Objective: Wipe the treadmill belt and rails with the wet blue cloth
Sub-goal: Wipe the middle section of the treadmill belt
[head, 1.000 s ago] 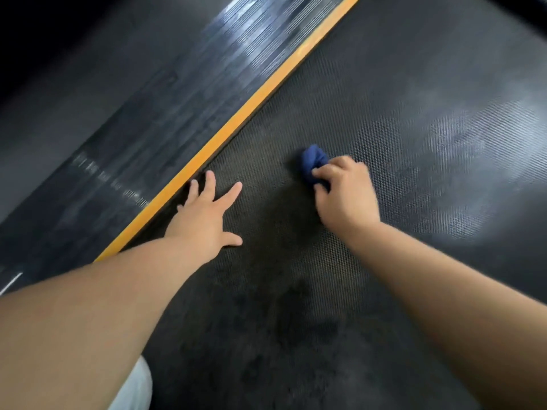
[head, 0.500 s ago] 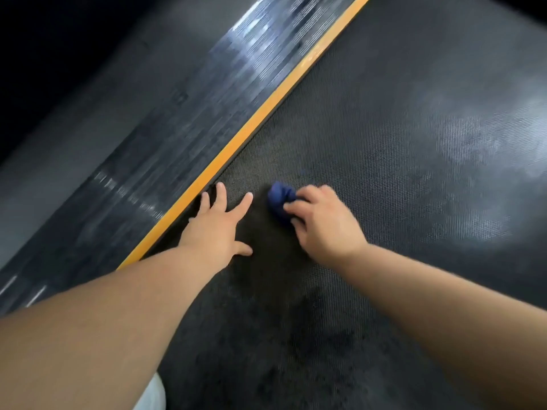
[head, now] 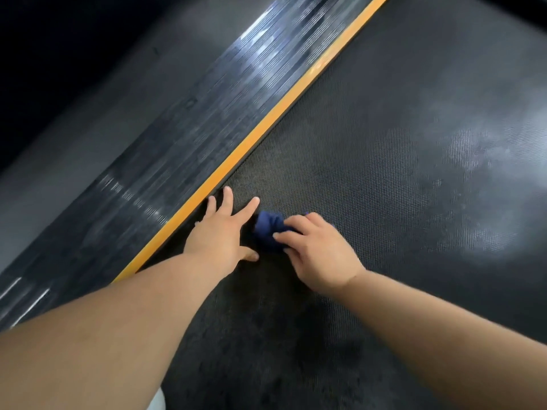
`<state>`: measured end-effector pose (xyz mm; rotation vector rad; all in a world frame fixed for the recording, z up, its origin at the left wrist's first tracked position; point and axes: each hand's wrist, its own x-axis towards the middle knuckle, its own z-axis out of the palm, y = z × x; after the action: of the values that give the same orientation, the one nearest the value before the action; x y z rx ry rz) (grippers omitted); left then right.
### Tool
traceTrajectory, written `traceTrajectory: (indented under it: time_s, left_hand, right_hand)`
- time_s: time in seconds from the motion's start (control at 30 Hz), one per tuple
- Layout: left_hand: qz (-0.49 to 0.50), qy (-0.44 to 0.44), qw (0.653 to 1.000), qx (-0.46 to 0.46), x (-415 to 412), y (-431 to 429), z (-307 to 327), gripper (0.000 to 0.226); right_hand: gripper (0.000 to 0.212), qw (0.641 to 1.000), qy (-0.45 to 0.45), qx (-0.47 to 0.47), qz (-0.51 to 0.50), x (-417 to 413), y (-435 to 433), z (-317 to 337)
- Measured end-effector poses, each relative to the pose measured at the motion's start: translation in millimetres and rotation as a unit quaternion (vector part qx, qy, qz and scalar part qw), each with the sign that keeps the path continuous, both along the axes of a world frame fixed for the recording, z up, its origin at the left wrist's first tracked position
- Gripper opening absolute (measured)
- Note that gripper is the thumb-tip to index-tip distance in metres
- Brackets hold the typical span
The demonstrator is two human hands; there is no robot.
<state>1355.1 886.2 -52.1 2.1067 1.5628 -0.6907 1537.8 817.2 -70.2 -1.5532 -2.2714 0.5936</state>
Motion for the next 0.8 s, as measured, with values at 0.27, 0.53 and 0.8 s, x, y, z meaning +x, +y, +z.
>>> traceTrajectory:
  time_s: [0.27, 0.53, 0.8]
  left_hand:
    - [-0.003, 0.007, 1.0, 0.001, -0.4, -0.2, -0.8, 0.106]
    - [0.036, -0.016, 0.999, -0.007, 1.8, -2.7, 3.1, 0.106]
    - [-0.065, 0.032, 0.993, 0.092, 0.7, 10.6, 28.9, 0.087]
  right_hand:
    - [0.03, 0.959, -0.089, 0.004, -0.27, 73.9, 103.4, 7.0]
    - [0.027, 0.996, -0.084, 0.012, -0.029, 19.2, 42.1, 6.2]
    - [0.023, 0.964, -0.156, 0.042, -0.212, 38.1, 82.1, 5.2]
